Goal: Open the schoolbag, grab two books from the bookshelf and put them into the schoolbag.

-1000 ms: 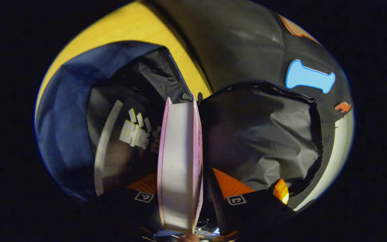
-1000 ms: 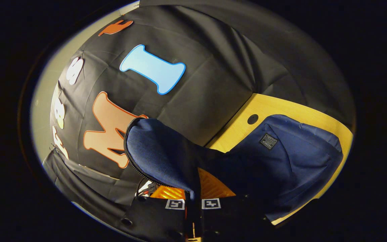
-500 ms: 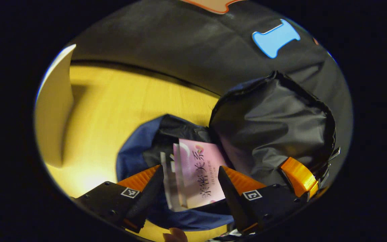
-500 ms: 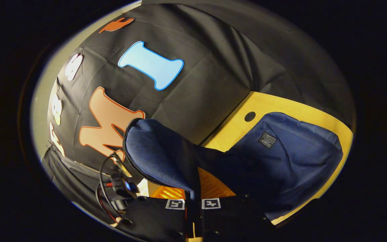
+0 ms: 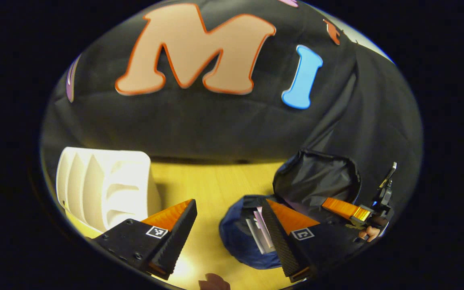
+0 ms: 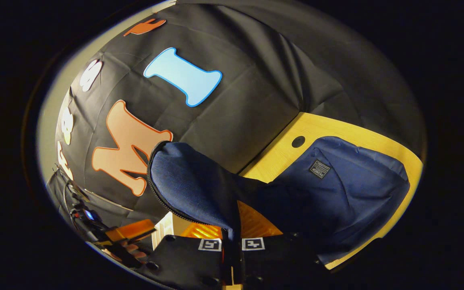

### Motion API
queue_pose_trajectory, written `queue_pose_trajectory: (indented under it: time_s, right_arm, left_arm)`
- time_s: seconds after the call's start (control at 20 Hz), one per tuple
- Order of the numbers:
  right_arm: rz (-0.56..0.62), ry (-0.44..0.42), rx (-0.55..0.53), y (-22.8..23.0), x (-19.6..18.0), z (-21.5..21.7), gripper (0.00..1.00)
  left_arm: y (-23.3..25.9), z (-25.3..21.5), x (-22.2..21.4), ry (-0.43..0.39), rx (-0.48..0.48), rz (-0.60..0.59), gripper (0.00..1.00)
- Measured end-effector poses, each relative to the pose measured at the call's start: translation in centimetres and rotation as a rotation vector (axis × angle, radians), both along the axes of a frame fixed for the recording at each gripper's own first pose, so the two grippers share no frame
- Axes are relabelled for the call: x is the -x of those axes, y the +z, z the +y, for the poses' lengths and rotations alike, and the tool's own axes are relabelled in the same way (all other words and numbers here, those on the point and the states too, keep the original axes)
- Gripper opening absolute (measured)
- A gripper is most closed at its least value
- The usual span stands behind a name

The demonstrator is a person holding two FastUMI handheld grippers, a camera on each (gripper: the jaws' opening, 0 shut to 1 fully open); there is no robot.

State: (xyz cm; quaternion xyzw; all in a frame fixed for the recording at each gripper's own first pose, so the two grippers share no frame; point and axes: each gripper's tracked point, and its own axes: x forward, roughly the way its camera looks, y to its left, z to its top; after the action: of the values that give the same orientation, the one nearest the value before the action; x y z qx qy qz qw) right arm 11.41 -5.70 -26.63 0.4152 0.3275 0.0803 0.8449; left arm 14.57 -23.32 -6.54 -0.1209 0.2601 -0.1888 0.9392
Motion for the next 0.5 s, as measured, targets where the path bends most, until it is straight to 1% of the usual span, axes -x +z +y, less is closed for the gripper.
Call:
queue_pose_trajectory:
  time_s: [0.05,0.1,0.25,0.4,0.45,0.5]
  right_arm:
    - [0.001,0.001,0.010,0.0,-0.1,0.0,0.04]
    - [-0.003,0.004,0.021,-0.1,0.2,0.2,0.05]
    - [-0.016,0.025,0.070,0.1,0.6,0.5,0.05]
    - [-0.024,0.040,0.114,0.4,1.3,0.8,0.07]
    - [-0.023,0.053,0.123,0.2,1.4,1.6,0.10]
    - [-0.032,0.067,0.124,-0.3,1.1,2.4,0.28]
  left_arm:
    - [1.5,1.5,0.0,0.021,-0.009,-0.035,0.90]
    - [2.8,3.0,0.2,0.045,-0.013,-0.059,0.94]
    - [5.8,6.7,1.6,0.103,-0.006,-0.114,0.94]
    - [8.0,10.7,2.1,0.157,-0.036,-0.188,0.94]
    - [8.5,11.6,2.6,0.169,-0.050,-0.196,0.94]
    - [8.8,12.6,3.2,0.185,-0.054,-0.204,0.94]
